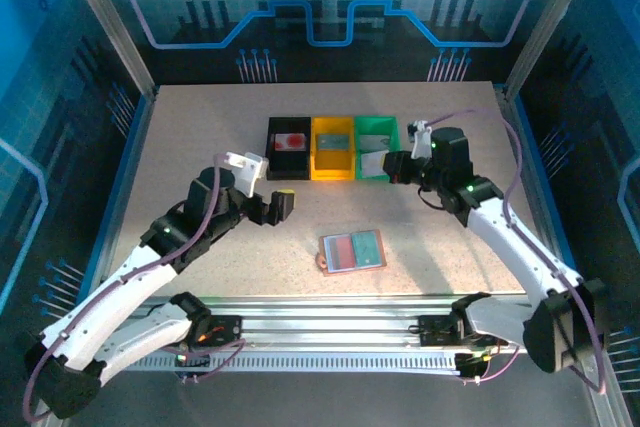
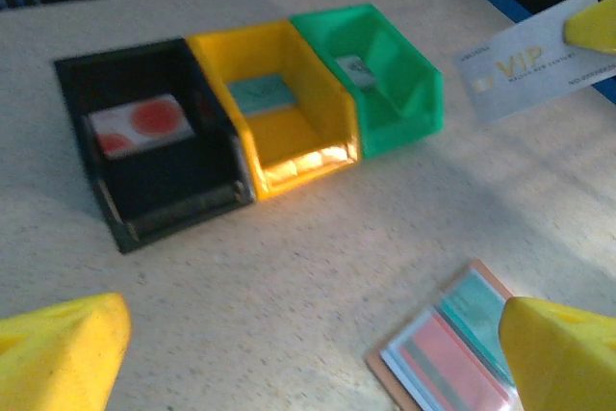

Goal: Take the credit cards out of the card holder

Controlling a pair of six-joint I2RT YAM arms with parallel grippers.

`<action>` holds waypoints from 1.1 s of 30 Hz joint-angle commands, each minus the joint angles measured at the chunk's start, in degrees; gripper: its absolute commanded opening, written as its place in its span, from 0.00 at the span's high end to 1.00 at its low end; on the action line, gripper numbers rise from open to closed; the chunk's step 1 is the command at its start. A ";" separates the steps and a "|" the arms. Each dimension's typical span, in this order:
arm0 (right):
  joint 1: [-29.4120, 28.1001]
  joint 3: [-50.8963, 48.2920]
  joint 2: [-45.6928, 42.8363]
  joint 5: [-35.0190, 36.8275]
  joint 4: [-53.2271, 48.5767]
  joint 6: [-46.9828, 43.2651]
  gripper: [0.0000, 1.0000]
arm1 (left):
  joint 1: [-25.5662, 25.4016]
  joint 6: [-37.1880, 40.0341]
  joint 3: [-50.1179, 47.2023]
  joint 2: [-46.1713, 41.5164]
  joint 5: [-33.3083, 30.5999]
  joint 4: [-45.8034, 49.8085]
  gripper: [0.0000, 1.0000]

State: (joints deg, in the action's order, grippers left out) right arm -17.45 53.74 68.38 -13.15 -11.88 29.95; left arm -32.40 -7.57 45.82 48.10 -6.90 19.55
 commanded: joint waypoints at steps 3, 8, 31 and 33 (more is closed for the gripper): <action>3.03 8.66 8.13 3.39 -2.71 0.30 1.00 | 0.32 -0.12 -1.43 -1.15 -8.84 -3.74 0.01; 5.54 14.05 16.38 2.41 -2.83 0.99 1.00 | 0.36 0.66 -1.20 -1.43 -12.72 -3.40 0.01; 6.24 34.08 45.19 1.72 -5.95 0.20 1.00 | 0.32 1.36 -0.67 3.14 -12.19 -2.78 0.01; 6.33 34.88 46.24 1.14 -5.58 0.66 1.00 | 0.32 1.47 -0.65 3.36 -12.35 -2.77 0.01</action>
State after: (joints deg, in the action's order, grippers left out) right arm -11.92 86.00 113.30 -11.11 -17.04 30.39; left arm -32.40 -7.33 45.12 51.35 -18.24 17.63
